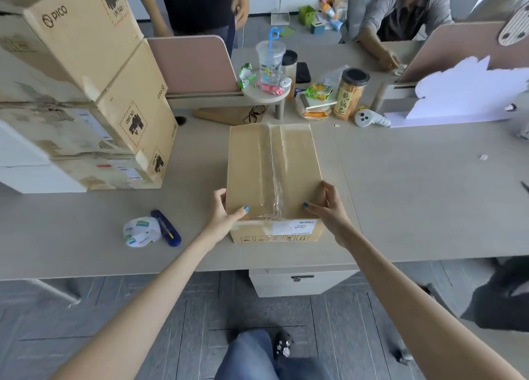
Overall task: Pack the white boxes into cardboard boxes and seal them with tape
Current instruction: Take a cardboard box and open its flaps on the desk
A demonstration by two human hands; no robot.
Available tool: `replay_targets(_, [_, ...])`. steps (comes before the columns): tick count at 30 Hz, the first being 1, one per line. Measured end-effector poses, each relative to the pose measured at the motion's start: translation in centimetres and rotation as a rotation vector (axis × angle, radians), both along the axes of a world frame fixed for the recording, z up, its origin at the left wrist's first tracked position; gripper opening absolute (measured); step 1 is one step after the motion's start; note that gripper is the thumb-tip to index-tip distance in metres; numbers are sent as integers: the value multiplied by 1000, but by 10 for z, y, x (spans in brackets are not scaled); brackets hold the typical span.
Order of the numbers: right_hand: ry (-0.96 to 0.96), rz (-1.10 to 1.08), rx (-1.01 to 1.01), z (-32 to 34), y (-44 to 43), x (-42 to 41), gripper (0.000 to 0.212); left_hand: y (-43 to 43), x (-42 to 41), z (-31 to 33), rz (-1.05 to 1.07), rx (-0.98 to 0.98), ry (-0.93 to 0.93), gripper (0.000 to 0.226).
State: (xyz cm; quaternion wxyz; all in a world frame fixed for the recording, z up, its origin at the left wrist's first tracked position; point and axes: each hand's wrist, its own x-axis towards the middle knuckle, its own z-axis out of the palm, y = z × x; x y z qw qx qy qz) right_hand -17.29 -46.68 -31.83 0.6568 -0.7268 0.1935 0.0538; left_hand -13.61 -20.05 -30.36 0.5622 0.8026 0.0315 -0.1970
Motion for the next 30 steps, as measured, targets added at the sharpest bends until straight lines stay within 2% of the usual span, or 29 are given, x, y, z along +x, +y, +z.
replay_targets(3, [25, 19, -165, 6, 2, 8, 81, -1, 5, 3, -39, 49, 4, 65])
replay_targets(5, [8, 77, -331, 16, 2, 10, 89, -3, 7, 7, -91, 82, -50, 80])
replay_targets(8, [-32, 261, -526, 24, 3, 11, 110, -3, 11, 6, -272, 359, -174, 108])
replay_targets(10, [-30, 378, -634, 28, 4, 9, 118, -4, 14, 6, -381, 533, -247, 112])
replay_targets(16, [-85, 428, -893, 27, -5, 6, 99, -6, 19, 9, -434, 717, -461, 89])
replay_targets(22, [-279, 343, -1051, 30, -6, -2, 71, -10, 11, 34, -352, 623, -816, 73])
replay_targets(25, [-434, 236, -1125, 38, 6, -6, 81, -17, 8, 48, -278, 617, -993, 71])
replay_targets(28, [-631, 186, -1282, 52, 20, 0, 79, -21, 12, 58, -249, 824, -1153, 69])
replay_targets(30, [-661, 214, -1466, 62, 31, 8, 65, -24, 10, 70, -269, 1059, -1121, 58])
